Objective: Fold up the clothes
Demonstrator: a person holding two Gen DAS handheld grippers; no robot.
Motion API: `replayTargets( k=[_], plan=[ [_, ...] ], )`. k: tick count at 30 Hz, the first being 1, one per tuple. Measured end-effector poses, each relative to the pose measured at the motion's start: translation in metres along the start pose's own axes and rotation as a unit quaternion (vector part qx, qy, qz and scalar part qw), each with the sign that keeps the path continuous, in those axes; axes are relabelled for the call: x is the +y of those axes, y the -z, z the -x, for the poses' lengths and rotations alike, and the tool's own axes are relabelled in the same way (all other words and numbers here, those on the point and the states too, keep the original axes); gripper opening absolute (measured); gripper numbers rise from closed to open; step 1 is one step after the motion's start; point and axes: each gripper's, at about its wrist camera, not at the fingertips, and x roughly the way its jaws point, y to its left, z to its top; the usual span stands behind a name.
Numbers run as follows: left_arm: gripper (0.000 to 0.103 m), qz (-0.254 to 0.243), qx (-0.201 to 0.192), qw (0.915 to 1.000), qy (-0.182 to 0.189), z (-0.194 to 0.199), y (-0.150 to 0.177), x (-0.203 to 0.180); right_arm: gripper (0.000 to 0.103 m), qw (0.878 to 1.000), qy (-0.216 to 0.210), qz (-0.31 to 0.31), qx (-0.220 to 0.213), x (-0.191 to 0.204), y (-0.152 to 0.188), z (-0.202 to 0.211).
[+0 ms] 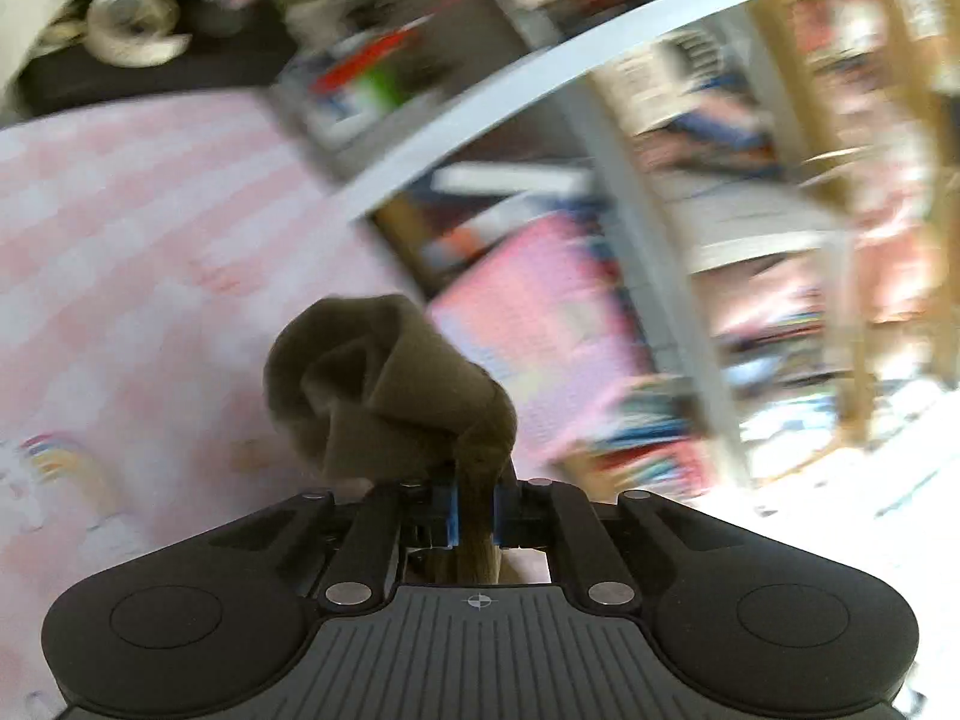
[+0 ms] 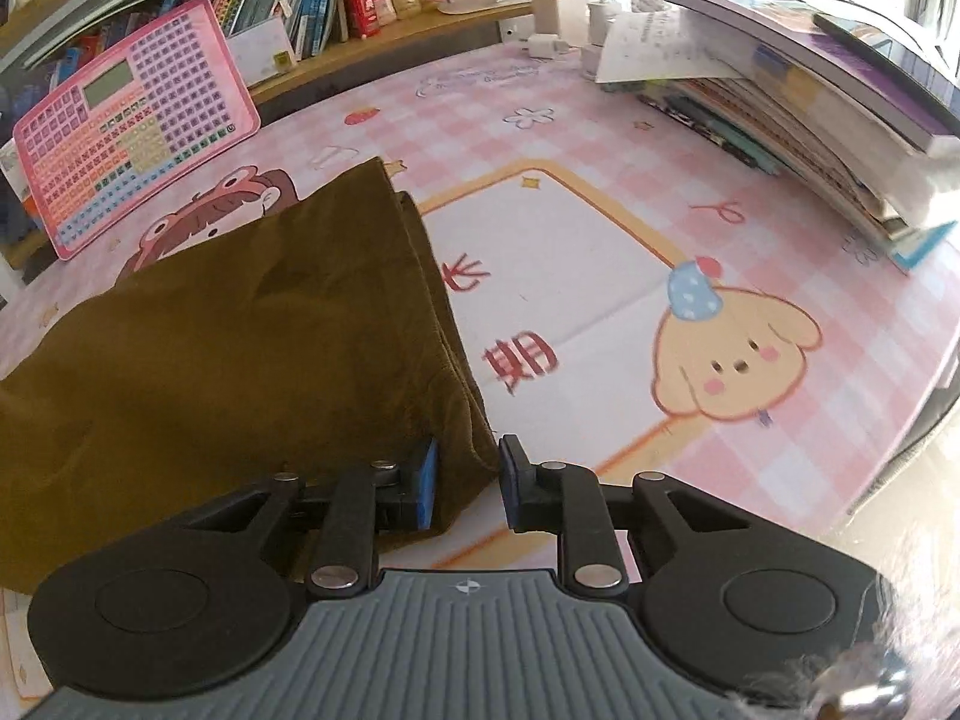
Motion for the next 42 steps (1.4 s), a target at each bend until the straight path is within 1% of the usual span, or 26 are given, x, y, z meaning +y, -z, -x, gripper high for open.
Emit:
replayTargets(
  k=[1, 6, 9, 12, 15, 17, 20, 25, 27, 29, 31, 32, 33, 34, 36, 37, 38, 39, 40, 41, 42],
  plan=[
    [0.008, 0.001, -0.006, 0.9999, 0.014, 0.006, 0.000, 0.001, 0.020, 1.000, -0.001, 0.003, -0.001, 0.001, -0.002, -0.002],
    [0.008, 0.043, 0.006, 0.9975, -0.055, 0.007, 0.008, 0.036, 0.020, 1.000, -0.011, 0.012, -0.007, 0.006, -0.004, -0.006],
    [0.008, 0.069, 0.013, 0.9929, -0.096, 0.007, 0.012, 0.057, 0.020, 1.000, -0.011, 0.021, -0.007, 0.010, -0.006, -0.008],
    [0.008, 0.093, 0.019, 0.9863, -0.135, 0.008, 0.016, 0.076, 0.020, 1.000, -0.009, 0.024, -0.007, 0.014, -0.008, -0.010],
    [0.008, 0.086, 0.012, 0.9870, -0.135, 0.015, 0.011, 0.074, 0.020, 0.999, -0.018, 0.031, -0.007, 0.018, -0.011, -0.014],
    [0.008, 0.086, 0.016, 0.9854, -0.146, 0.013, 0.009, 0.077, 0.020, 0.999, -0.023, 0.037, -0.010, 0.023, -0.012, -0.016],
    [0.009, 0.084, 0.019, 0.9853, -0.148, 0.017, 0.013, 0.079, 0.020, 0.999, -0.018, 0.047, -0.014, 0.028, -0.011, -0.017],
    [0.015, 0.080, 0.024, 0.9827, -0.165, 0.015, 0.015, 0.079, 0.023, 0.998, -0.017, 0.055, -0.018, 0.030, -0.011, -0.019],
    [0.022, 0.085, 0.029, 0.9813, -0.171, 0.012, 0.014, 0.080, 0.023, 0.998, -0.015, 0.064, -0.019, 0.031, -0.010, -0.019],
    [0.027, 0.090, 0.030, 0.9824, -0.161, 0.012, 0.014, 0.084, 0.023, 0.998, -0.013, 0.065, -0.020, 0.032, -0.010, -0.019],
    [0.027, 0.089, 0.032, 0.9832, -0.156, 0.009, 0.013, 0.083, 0.023, 0.998, -0.010, 0.066, -0.021, 0.033, -0.009, -0.019],
    [0.024, 0.086, 0.033, 0.9834, -0.156, 0.007, 0.013, 0.083, 0.023, 0.997, -0.009, 0.067, -0.022, 0.034, -0.009, -0.019],
    [0.017, 0.079, 0.035, 0.9835, -0.159, 0.005, 0.012, 0.082, 0.024, 0.997, -0.008, 0.068, -0.022, 0.034, -0.009, -0.019],
    [0.013, 0.073, 0.037, 0.9835, -0.162, 0.004, 0.012, 0.081, 0.024, 0.997, -0.006, 0.069, -0.023, 0.035, -0.008, -0.020],
    [0.009, 0.054, 0.034, 0.9840, -0.166, 0.004, 0.014, 0.074, 0.025, 0.997, -0.003, 0.071, -0.023, 0.037, -0.008, -0.020],
    [0.009, 0.023, 0.028, 0.9856, -0.165, 0.007, 0.014, 0.062, 0.025, 0.997, -0.001, 0.072, -0.023, 0.037, -0.008, -0.020],
    [0.009, -0.035, 0.020, 0.9866, -0.158, 0.011, 0.015, 0.042, 0.025, 0.997, 0.001, 0.073, -0.023, 0.038, -0.008, -0.020],
    [0.009, -0.097, 0.014, 0.9841, -0.148, 0.015, 0.017, 0.022, 0.025, 0.997, 0.003, 0.074, -0.022, 0.039, -0.009, -0.020],
    [0.009, -0.134, 0.010, 0.9809, -0.140, 0.018, 0.018, 0.009, 0.025, 0.997, 0.004, 0.075, -0.022, 0.039, -0.009, -0.021],
    [0.009, -0.163, 0.007, 0.9776, -0.134, 0.021, 0.019, -0.001, 0.025, 0.997, 0.006, 0.075, -0.022, 0.040, -0.009, -0.021],
    [0.009, -0.136, 0.009, 0.9811, -0.138, 0.021, 0.017, 0.007, 0.026, 0.997, 0.008, 0.076, -0.022, 0.041, -0.009, -0.021]
  ],
)
